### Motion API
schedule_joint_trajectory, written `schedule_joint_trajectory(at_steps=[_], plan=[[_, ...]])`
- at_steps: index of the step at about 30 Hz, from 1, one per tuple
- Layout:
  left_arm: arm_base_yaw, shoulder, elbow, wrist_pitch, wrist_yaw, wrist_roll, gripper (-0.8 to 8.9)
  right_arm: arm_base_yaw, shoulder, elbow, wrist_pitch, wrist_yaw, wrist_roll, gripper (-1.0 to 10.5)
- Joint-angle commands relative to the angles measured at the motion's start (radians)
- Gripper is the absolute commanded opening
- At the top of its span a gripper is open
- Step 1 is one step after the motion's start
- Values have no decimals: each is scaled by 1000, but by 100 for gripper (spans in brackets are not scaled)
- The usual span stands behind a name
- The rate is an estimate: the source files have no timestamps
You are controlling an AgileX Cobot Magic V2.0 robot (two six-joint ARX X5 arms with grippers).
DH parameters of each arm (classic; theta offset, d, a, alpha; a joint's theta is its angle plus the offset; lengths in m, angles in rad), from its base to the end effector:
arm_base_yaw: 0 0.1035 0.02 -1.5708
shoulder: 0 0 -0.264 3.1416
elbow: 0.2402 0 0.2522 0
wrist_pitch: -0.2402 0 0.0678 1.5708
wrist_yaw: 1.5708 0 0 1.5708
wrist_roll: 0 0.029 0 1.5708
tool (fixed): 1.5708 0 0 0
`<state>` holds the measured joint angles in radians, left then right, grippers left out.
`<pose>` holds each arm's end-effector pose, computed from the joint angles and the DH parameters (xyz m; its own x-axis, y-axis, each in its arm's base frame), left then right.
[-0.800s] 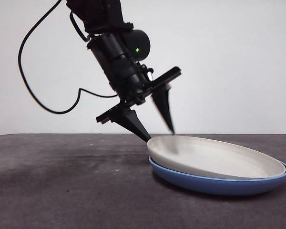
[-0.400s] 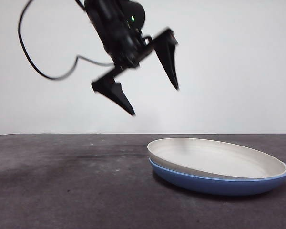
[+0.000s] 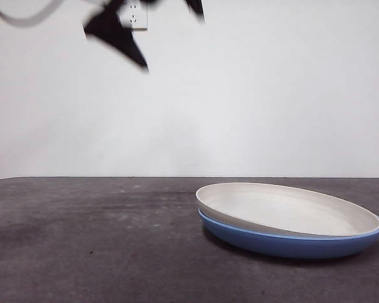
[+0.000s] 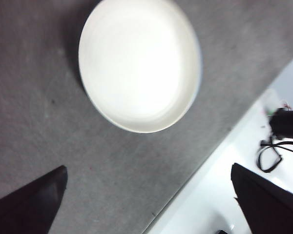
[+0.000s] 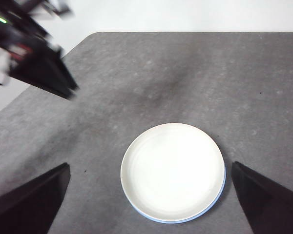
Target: Pick up the white plate, put it on the blue plate, put it on desk
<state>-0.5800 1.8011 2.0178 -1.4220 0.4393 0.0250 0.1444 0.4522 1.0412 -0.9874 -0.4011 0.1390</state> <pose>0.2778 -0.1968 0.3840 0.0375 -0.5330 -0.8453 0.6425 0.6607 -0.3882 0.0379 0.0170 0.3682 0.7835 0.5085 -0.3571 -0.4307 0.8587 0.2777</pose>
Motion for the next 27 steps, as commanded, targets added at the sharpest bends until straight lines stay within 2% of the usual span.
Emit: schedule_joint_trajectory(at_steps=[1,8,14,24,27], plan=[[-9,-86,3,-29,-3,41,604,3,3,21,6,14,13,588],[-9,-344,-54,-29,-3,99,604,3,4,21,6,66,63,588],[-7,-584,-212,-25,-3,162,604,3,37,21,-34,69,97,588],[-7,-906,-533,86,-3,140,604,3,231,21,-123,54,95,588],[-7,-985,-618,99,-3,134,604,3,296,21,-123,35,69,588]])
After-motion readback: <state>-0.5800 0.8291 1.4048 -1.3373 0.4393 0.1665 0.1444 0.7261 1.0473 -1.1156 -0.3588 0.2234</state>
